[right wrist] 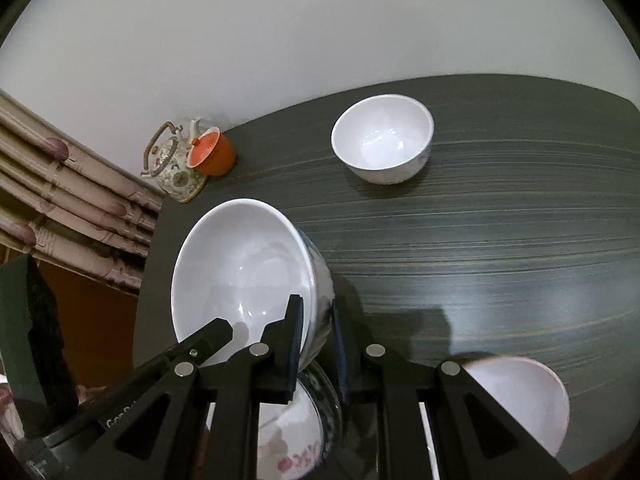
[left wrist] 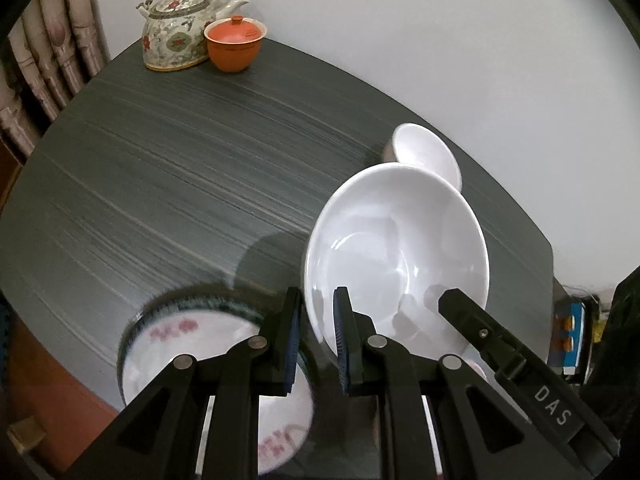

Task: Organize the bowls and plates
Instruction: 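Grasp a white bowl rim with the left tool while the right tool grips it too, then carry the white bowl with both tools and lower it into the pink bowl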

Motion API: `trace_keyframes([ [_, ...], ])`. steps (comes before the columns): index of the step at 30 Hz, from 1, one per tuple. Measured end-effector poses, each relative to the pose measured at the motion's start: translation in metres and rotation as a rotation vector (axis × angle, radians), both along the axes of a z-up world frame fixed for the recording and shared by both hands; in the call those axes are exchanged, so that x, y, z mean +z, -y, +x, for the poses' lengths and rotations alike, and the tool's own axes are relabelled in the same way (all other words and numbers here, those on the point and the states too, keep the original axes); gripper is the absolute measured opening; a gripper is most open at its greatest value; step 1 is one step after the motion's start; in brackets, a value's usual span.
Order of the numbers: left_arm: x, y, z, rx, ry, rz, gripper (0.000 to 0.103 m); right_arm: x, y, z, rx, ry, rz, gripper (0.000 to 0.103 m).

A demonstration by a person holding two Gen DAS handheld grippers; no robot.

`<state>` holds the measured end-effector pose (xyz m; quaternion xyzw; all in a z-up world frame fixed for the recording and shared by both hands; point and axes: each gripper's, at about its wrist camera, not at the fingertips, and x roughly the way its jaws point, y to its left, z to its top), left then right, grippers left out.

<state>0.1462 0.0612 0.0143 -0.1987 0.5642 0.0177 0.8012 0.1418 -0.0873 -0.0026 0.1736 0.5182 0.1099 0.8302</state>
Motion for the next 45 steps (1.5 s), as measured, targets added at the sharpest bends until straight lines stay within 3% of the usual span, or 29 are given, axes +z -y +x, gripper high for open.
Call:
trace_keyframes([
  [11, 0.01, 0.052, -0.044, -0.094, 0.018, -0.019, 0.014, 0.014, 0.054, -0.061, -0.069, 0.054, -0.001, 0.015],
  [19, 0.001, 0.098, -0.065, -0.189, -0.011, -0.025, 0.014, 0.012, 0.092, -0.098, -0.136, 0.061, -0.021, 0.015],
  [33, -0.029, 0.139, -0.08, -0.267, -0.083, 0.036, 0.015, -0.04, 0.117, -0.119, -0.189, -0.055, -0.028, 0.015],
  [45, -0.042, 0.152, -0.081, -0.29, -0.114, 0.076, 0.015, -0.061, 0.113, -0.118, -0.199, -0.106, -0.04, 0.015],
])
